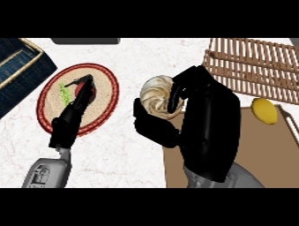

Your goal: Pick the cupcake from the tray and place it in the tiered shelf

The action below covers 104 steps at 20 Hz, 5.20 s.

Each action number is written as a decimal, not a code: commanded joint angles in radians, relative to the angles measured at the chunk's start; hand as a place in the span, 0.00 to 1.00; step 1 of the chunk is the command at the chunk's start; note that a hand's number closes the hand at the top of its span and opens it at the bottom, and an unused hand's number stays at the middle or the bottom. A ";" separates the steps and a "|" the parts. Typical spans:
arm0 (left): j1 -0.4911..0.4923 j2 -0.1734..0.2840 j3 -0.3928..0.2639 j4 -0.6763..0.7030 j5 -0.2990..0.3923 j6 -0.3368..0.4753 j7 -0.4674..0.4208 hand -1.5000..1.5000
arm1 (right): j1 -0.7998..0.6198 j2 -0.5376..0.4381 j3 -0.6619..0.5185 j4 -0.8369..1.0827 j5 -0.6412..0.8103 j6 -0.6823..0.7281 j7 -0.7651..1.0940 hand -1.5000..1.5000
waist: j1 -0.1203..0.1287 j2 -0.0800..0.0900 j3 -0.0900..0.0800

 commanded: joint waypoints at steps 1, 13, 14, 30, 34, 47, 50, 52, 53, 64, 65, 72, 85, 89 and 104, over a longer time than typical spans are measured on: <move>-0.015 0.004 0.018 -0.005 0.015 -0.003 0.020 0.50 | -0.050 0.010 -0.022 -0.106 0.112 0.155 0.217 1.00 | -0.010 -0.002 0.000; 0.019 -0.026 -0.026 -0.009 -0.013 0.006 -0.007 0.50 | -0.321 0.004 -0.385 0.005 0.183 0.345 0.070 1.00 | 0.003 0.003 0.001; -0.020 0.036 0.033 -0.045 0.040 -0.044 0.063 0.50 | -0.327 -0.027 -0.439 -0.006 0.153 0.339 0.016 1.00 | 0.005 0.004 0.001; 0.007 -0.022 -0.001 0.006 -0.001 -0.002 -0.027 0.50 | -0.408 -0.228 -0.637 0.160 0.172 0.374 -0.244 1.00 | 0.002 0.008 0.001; 0.060 -0.008 -0.014 -0.070 0.006 -0.028 0.026 0.50 | -0.369 -0.233 -0.656 0.260 0.176 0.220 -0.304 1.00 | 0.012 0.009 0.002; -0.061 0.046 0.067 0.004 0.038 -0.062 0.025 0.50 | -0.400 -0.293 -0.706 0.553 0.184 -0.054 -0.424 1.00 | 0.011 0.011 0.001; 0.005 -0.025 -0.009 -0.033 -0.019 0.001 0.024 0.50 | -0.345 -0.275 -0.796 0.520 0.023 -0.248 -0.543 1.00 | 0.015 0.013 0.003; -0.031 0.003 0.016 -0.005 -0.006 -0.023 0.001 0.50 | -0.361 -0.285 -0.826 0.610 -0.007 -0.326 -0.586 1.00 | 0.017 0.014 0.002; 0.004 0.001 0.015 -0.001 -0.012 -0.017 -0.012 0.50 | -0.384 -0.285 -0.809 0.601 -0.024 -0.286 -0.584 1.00 | 0.015 0.011 0.002; -0.022 0.038 0.057 0.020 0.030 -0.064 -0.011 0.50 | -0.314 -0.403 -0.837 0.757 0.089 -0.302 -0.511 1.00 | 0.004 0.010 0.000; -0.042 -0.025 0.009 -0.005 -0.016 0.000 0.028 0.50 | -0.327 -0.424 -0.859 0.778 0.102 -0.315 -0.488 0.00 | 0.005 0.009 0.001; -0.033 0.014 0.039 -0.001 0.008 -0.039 0.017 0.50 | -0.255 -0.402 -0.860 0.611 0.048 -0.278 -0.413 0.00 | 0.003 0.006 0.001; 0.011 0.036 0.052 -0.044 0.034 -0.074 0.020 0.50 | -0.261 -0.444 -0.918 0.476 -0.244 -0.237 -0.487 0.00 | 0.004 0.006 0.002; 0.019 -0.018 0.000 -0.025 -0.017 -0.024 0.010 0.50 | -0.366 -0.458 -0.939 0.501 -0.233 -0.317 -0.453 0.00 | 0.010 0.008 0.001; 0.043 0.003 0.039 -0.025 0.002 -0.027 -0.002 0.50 | -0.176 -0.668 -1.253 0.035 -0.434 0.090 -0.073 0.00 | -0.031 -0.004 0.002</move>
